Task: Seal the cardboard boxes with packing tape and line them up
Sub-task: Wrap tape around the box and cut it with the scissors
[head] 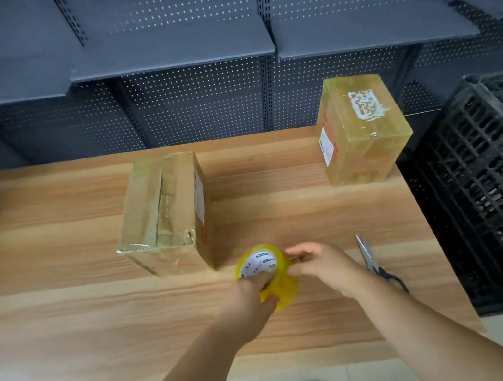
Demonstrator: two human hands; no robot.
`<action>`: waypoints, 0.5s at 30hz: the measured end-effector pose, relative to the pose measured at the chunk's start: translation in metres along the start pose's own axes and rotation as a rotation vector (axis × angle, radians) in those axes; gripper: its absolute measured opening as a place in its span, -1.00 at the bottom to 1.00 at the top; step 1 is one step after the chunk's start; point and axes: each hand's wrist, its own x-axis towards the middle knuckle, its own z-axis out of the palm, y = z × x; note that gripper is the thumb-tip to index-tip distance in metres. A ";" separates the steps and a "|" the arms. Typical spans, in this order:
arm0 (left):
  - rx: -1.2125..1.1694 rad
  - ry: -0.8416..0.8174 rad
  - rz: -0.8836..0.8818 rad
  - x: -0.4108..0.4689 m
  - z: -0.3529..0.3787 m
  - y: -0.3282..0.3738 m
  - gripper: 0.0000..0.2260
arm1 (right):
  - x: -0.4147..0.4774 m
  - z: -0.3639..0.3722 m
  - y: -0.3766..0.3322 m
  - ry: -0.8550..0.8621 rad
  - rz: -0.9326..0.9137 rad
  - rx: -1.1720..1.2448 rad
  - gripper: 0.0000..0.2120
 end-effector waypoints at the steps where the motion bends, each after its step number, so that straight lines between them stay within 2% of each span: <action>1: -0.038 0.014 -0.007 -0.006 -0.006 0.001 -0.78 | 0.000 0.001 -0.006 0.009 -0.019 -0.024 -0.66; 4: -0.077 0.072 -0.063 -0.022 -0.018 -0.001 -0.91 | -0.004 0.009 -0.025 0.061 -0.102 -0.106 -0.82; 8: -0.153 0.129 -0.110 -0.042 -0.026 -0.005 -0.78 | -0.018 0.033 -0.048 0.099 -0.248 -0.272 -0.79; 10: -0.209 0.145 -0.133 -0.050 -0.029 -0.008 -0.91 | -0.026 0.047 -0.056 0.137 -0.312 -0.411 -0.85; 12: -0.255 0.167 -0.168 -0.058 -0.032 -0.012 -0.79 | -0.032 0.057 -0.067 0.192 -0.368 -0.560 -0.93; 15: -0.320 0.214 -0.180 -0.069 -0.040 -0.018 -0.70 | -0.038 0.068 -0.082 0.208 -0.506 -0.657 -0.89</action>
